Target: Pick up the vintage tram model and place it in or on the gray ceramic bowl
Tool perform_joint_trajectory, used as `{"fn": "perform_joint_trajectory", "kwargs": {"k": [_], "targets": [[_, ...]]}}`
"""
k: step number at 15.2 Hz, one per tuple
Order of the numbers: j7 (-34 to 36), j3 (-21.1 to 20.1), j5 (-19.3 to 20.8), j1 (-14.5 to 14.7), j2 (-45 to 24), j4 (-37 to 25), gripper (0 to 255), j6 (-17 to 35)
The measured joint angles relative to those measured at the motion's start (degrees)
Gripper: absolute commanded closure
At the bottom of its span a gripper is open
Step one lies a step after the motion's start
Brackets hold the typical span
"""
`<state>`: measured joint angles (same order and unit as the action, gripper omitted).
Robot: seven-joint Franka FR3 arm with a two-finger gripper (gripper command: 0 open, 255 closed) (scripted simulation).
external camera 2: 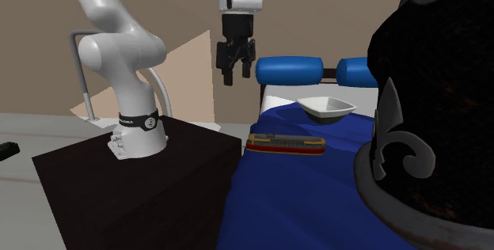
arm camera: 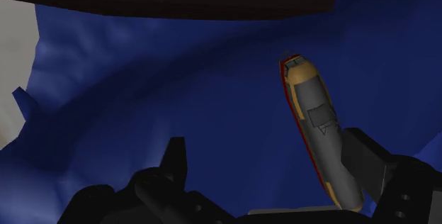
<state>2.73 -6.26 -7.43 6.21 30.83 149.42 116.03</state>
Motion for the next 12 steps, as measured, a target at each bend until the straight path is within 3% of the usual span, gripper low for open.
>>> {"fn": "perform_joint_trajectory", "kwargs": {"k": [6,12], "targets": [[1.81,-4.58,-0.31,2.38,-10.52,0.67,0,13.74],[5.87,-9.09,3.38,3.51,-23.56,-1.47,0,26.96]]}}
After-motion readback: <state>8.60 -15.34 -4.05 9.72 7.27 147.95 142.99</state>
